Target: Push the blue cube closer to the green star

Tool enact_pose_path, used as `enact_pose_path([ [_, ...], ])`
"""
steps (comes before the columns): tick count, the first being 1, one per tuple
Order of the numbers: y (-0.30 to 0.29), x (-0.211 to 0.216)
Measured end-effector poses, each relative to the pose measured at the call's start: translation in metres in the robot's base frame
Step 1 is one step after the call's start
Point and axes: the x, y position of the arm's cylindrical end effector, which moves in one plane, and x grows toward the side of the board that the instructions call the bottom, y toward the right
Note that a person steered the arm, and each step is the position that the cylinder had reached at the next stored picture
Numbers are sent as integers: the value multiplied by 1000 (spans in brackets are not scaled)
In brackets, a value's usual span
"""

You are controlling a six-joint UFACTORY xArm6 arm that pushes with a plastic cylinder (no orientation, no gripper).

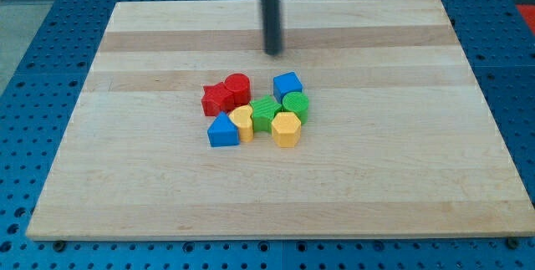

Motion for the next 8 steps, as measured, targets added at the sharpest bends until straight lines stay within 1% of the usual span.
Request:
enact_pose_path([
  [1, 47, 63],
  [3, 28, 64],
  [5, 13, 38],
  [7, -31, 39],
  [8, -31, 51],
])
